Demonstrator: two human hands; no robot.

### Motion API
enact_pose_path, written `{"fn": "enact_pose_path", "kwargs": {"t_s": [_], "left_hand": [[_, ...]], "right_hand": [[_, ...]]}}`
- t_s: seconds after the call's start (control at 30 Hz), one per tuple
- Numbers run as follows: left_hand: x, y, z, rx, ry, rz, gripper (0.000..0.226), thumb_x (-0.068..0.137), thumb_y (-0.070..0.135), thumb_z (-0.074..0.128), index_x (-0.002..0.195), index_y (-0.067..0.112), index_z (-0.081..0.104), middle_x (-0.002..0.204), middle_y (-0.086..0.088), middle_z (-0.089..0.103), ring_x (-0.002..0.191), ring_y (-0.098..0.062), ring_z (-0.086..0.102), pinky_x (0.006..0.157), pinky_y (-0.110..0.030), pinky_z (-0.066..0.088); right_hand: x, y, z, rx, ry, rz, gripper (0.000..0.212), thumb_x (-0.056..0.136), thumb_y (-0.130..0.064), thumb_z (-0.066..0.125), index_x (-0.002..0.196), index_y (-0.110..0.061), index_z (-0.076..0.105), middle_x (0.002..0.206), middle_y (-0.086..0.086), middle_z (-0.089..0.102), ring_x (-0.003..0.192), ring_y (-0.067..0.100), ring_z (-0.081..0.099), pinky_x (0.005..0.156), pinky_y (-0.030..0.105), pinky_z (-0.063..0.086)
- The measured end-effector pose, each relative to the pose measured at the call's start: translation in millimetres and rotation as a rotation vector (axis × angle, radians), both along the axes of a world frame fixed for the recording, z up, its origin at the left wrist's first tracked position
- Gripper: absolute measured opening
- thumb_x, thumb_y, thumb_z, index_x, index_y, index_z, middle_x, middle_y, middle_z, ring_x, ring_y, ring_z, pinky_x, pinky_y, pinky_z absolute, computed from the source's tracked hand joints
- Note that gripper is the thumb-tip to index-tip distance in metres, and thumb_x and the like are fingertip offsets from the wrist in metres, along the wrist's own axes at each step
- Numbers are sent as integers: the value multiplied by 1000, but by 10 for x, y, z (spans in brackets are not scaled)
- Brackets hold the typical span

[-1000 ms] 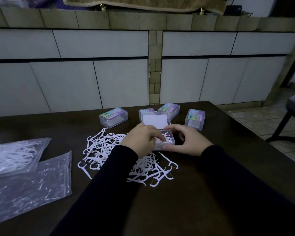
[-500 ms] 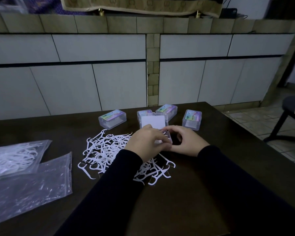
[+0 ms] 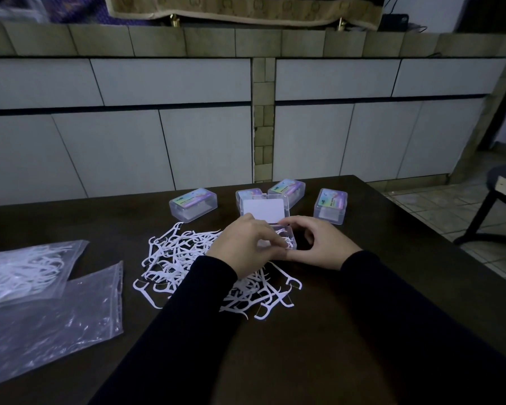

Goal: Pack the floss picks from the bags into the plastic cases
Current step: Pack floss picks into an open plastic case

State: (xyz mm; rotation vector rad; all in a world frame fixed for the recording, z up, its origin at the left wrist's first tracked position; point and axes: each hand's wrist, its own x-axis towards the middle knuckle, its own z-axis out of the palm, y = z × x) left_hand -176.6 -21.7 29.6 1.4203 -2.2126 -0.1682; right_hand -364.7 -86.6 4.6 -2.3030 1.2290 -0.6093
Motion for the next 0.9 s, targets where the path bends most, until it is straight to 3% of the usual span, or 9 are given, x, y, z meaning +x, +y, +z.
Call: {"fn": "enact_pose_path", "kwargs": {"t_s": [0.17, 0.27, 0.33, 0.4, 0.5, 0.67, 0.9], "left_hand": [[52, 28, 37, -83, 241, 113, 13, 87, 30, 66, 99, 32, 72, 84, 25, 59, 84, 2, 47, 72, -16, 35], [123, 29, 68, 107, 582, 162, 7, 88, 28, 66, 92, 32, 70, 84, 15, 71, 86, 1, 63, 76, -18, 47], [152, 42, 83, 252, 721, 164, 7, 89, 24, 65, 92, 28, 69, 84, 12, 74, 82, 4, 67, 69, -10, 47], [167, 38, 72, 328, 692, 190, 6, 90, 22, 64, 91, 25, 70, 84, 11, 73, 80, 5, 66, 67, -8, 45], [197, -1, 24, 322, 501, 257, 7, 88, 25, 66, 86, 30, 70, 90, 11, 69, 92, -2, 60, 83, -24, 43], [221, -47, -11, 65, 119, 348, 9, 88, 33, 65, 94, 35, 72, 98, 15, 62, 99, -9, 49, 88, -33, 45], [43, -153, -67, 21, 8, 282, 20, 91, 36, 61, 109, 36, 69, 105, 13, 67, 96, -10, 46, 84, -29, 42]], "right_hand": [[6, 58, 43, 25, -11, -4, 70, 73, -55, 74, 134, -34, 47, 125, -17, 50, 95, -8, 46, 78, 13, 38], [7, 83, 64, 19, -13, -16, 71, 73, -53, 75, 135, -32, 47, 122, -16, 51, 88, -9, 46, 70, 10, 34], [9, 95, 75, 16, -2, -25, 70, 74, -52, 75, 135, -32, 47, 120, -17, 50, 84, -8, 45, 67, 10, 32], [13, 107, 87, 21, 4, -25, 69, 75, -51, 74, 135, -33, 46, 118, -17, 47, 82, -8, 43, 66, 9, 31], [17, 118, 104, 21, 6, -23, 69, 75, -51, 74, 136, -33, 46, 123, -15, 49, 82, -8, 43, 65, 9, 32], [23, 121, 105, 27, 13, -27, 70, 75, -51, 74, 137, -32, 45, 129, -11, 51, 79, -7, 42, 63, 10, 31], [22, 122, 99, 26, 15, -28, 70, 75, -52, 73, 136, -33, 45, 132, -10, 50, 83, -8, 41, 68, 10, 32]]}}
